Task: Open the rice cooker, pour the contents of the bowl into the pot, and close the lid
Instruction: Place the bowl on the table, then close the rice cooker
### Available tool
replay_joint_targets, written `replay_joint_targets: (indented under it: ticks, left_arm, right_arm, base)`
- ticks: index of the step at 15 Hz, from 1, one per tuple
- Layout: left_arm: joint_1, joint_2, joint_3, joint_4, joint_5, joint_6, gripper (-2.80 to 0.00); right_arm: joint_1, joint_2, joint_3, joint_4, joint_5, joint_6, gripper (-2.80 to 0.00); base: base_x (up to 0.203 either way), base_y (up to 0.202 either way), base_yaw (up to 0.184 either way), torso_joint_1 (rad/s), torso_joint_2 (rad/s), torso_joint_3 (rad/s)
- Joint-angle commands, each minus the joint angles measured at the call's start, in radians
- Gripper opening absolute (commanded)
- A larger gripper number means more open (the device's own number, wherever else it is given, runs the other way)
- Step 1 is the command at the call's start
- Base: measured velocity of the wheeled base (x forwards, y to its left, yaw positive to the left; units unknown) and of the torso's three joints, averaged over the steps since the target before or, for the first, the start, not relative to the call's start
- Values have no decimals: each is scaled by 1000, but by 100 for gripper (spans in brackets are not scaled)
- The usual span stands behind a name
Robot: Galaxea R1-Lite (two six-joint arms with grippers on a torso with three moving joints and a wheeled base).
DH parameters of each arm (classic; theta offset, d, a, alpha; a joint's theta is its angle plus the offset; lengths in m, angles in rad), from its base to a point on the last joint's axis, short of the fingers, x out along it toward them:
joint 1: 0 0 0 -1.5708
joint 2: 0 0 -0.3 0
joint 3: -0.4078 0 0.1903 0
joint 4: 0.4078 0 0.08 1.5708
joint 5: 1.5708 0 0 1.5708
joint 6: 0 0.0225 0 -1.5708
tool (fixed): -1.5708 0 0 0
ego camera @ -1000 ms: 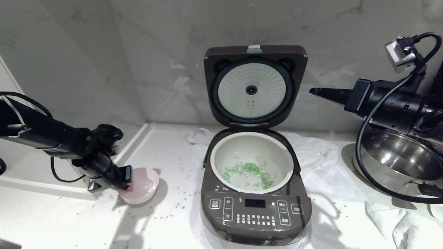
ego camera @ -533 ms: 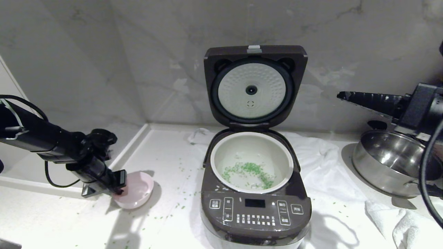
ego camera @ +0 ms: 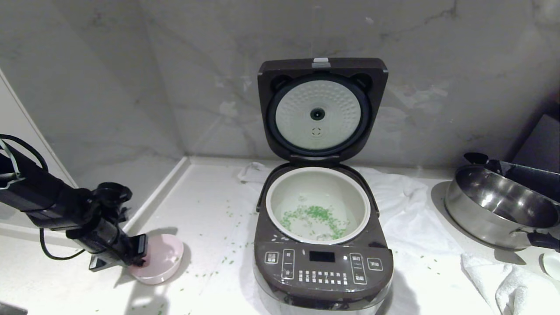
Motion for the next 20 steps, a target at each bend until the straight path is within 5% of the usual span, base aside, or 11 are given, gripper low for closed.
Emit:
replay_joint_targets:
  ticks: [1, 2, 3, 15, 20]
  left_arm:
    - [34, -13, 32, 1, -25, 6, -280]
    - [40, -13, 31, 1, -28, 8, -280]
    - [42, -15, 28, 1, -28, 11, 0]
    - [-31, -275, -28, 6, -102, 0, 0]
    - [-274, -499, -46, 8, -130, -67, 0]
  right_arm:
    - [-1, -31, 22, -3, 3, 3, -280]
    - [0, -29, 26, -3, 3, 3, -280]
    - [1, -29, 27, -3, 5, 5, -280]
    - [-1, -51, 49, -2, 2, 13, -280]
    - [-13, -68, 61, 57, -25, 33, -280]
  base:
    - [0, 0, 0, 0, 0, 0]
    - [0, 0, 0, 0, 0, 0]
    - [0, 0, 0, 0, 0, 0]
    - [0, 0, 0, 0, 0, 0]
    - [0, 0, 0, 0, 0, 0]
